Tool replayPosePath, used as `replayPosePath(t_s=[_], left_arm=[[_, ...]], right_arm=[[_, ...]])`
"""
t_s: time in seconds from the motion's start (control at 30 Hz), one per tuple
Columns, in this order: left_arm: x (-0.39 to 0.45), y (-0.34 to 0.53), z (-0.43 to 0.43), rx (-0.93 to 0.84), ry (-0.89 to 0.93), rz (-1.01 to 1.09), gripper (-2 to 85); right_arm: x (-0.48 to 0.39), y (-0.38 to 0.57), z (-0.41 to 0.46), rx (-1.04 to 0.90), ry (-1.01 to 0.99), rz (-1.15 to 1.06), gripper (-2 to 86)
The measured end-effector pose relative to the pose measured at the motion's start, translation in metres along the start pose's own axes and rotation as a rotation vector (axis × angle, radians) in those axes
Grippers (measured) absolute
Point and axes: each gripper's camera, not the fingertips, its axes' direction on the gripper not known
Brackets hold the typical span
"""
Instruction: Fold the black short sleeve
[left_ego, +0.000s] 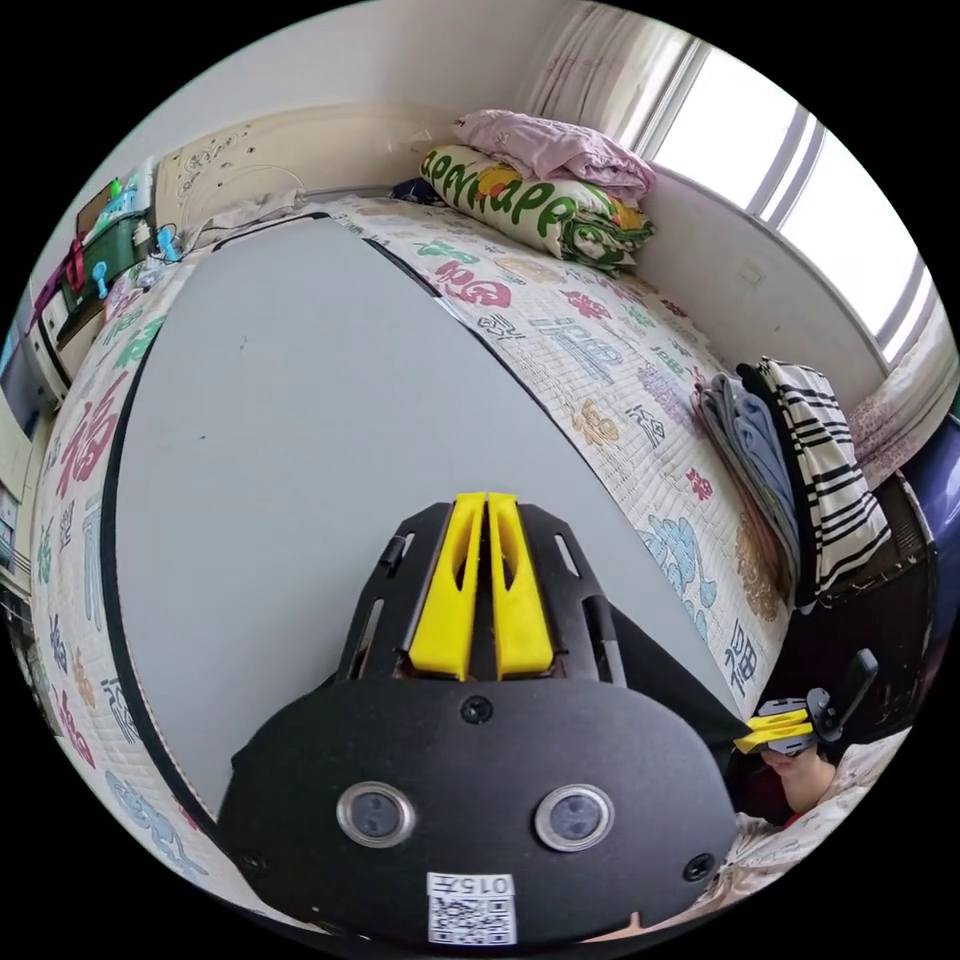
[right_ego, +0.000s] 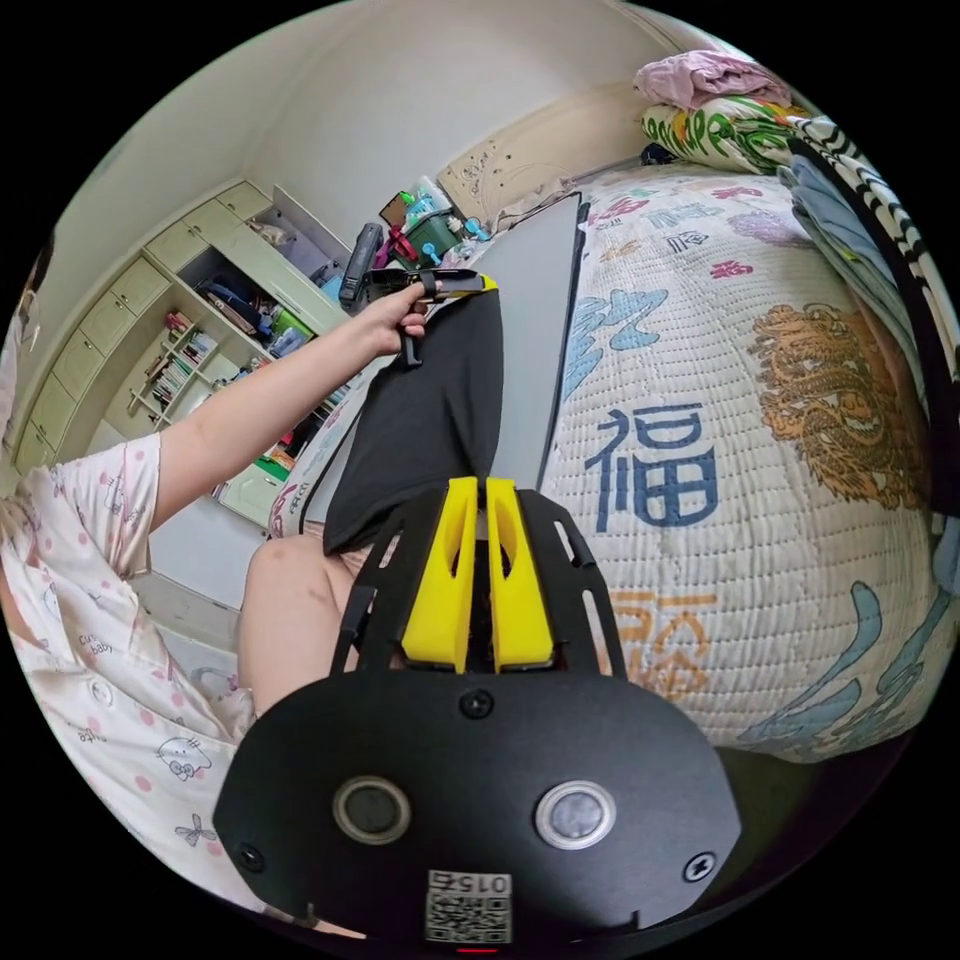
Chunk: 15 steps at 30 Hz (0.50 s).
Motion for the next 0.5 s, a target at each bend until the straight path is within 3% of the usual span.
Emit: replayPosePath(t_s=[0.1, 0.27, 0.33, 0.5], left_arm=[[0.010, 0.019, 0.011, 0.016, -0.036, -0.002, 3.6], [-0.027, 0.100, -0.047, 0.305, 0.119, -0.143, 6.7], [-0.060, 0.171, -0.085, 0.409, 0.128, -0.236, 7.3], [-0.127, 0.322, -0.119, 0.407, 0.139, -0.412, 10.7]], right_arm=[[0.013, -0.008, 0.001, -0.023, 0.000, -0.002, 3.3], [0.043, -0.007, -0.037, 0.040, 0.029, -0.007, 7.5], [0.056, -0.007, -0.053, 0.090, 0.060, 0.000, 7.9], [0.073, -0.036, -0.055, 0.112, 0.059, -0.059, 8.9]])
